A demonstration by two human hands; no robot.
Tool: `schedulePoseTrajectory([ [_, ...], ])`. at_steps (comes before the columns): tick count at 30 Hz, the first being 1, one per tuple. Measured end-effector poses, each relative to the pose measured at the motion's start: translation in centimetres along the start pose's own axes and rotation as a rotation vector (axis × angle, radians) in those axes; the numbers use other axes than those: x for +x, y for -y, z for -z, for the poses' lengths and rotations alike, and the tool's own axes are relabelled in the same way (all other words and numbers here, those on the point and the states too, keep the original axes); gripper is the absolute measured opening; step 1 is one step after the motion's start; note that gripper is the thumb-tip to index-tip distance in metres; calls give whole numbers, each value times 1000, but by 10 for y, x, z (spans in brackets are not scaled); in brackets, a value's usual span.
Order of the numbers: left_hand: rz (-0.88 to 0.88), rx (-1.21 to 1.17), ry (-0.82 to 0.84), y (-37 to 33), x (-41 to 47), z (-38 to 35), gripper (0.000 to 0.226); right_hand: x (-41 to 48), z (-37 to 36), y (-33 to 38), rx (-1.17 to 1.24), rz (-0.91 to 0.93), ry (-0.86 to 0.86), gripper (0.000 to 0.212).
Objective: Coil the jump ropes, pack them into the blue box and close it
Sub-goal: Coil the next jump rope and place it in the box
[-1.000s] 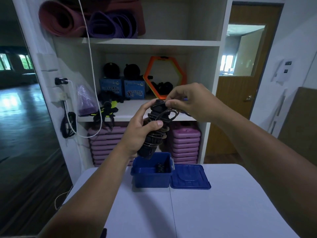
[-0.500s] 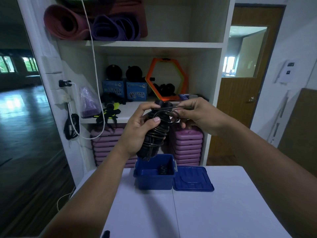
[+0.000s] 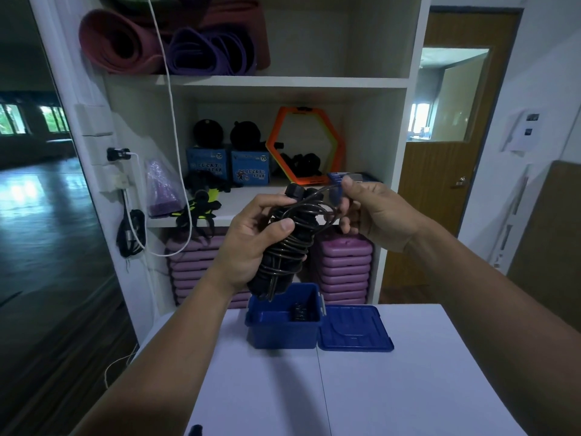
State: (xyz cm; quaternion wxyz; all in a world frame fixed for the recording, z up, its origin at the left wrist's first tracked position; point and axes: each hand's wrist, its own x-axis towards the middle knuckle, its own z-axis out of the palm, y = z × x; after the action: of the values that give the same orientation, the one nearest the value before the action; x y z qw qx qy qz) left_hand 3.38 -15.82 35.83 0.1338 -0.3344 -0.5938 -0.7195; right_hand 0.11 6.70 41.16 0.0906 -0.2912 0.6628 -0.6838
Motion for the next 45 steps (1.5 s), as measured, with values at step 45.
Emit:
schedulePoseTrajectory([
  [45,266,25,-395,26,-13,70,32,59,-108,-92,-18,-57,-473,39],
])
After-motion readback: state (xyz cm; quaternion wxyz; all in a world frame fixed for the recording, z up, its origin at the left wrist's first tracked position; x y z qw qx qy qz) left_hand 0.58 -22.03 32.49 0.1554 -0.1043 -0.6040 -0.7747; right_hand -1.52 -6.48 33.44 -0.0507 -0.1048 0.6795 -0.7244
